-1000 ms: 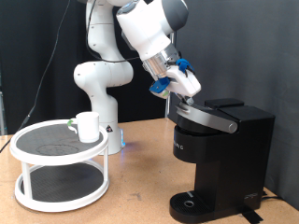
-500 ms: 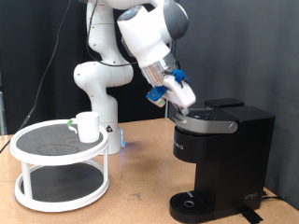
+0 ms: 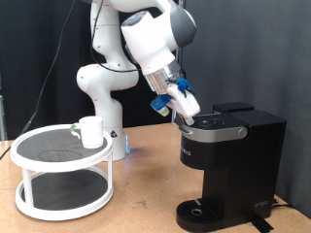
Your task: Make a cup of coffee with the keurig machine
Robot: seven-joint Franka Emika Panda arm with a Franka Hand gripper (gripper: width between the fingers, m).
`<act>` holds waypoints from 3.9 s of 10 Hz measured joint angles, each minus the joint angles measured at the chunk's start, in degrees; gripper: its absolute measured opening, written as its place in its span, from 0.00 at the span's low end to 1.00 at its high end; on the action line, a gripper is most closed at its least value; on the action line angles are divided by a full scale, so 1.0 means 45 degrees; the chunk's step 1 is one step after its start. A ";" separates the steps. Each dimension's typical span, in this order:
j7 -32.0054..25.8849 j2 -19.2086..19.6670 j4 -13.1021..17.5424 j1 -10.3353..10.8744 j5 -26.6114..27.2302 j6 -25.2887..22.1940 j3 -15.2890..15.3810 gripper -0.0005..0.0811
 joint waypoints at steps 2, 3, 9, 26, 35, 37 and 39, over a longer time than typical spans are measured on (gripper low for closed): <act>-0.1340 -0.0048 0.0063 0.0005 0.1613 -0.0354 -0.0099 0.01; -0.1958 -0.0175 0.0182 0.0005 0.2344 -0.0794 -0.0208 0.01; -0.2605 -0.1022 0.0732 0.0004 0.3319 -0.2924 -0.0687 0.01; -0.3277 -0.4775 -0.2472 -0.2332 0.0431 -0.5599 -0.2228 0.01; -0.3347 -0.5605 -0.3073 -0.4198 -0.0374 -0.6520 -0.3460 0.01; -0.3426 -0.5797 -0.2982 -0.4739 -0.0656 -0.7485 -0.4088 0.01; -0.3696 -0.5872 -0.2612 -0.5087 -0.1598 -0.8878 -0.4756 0.01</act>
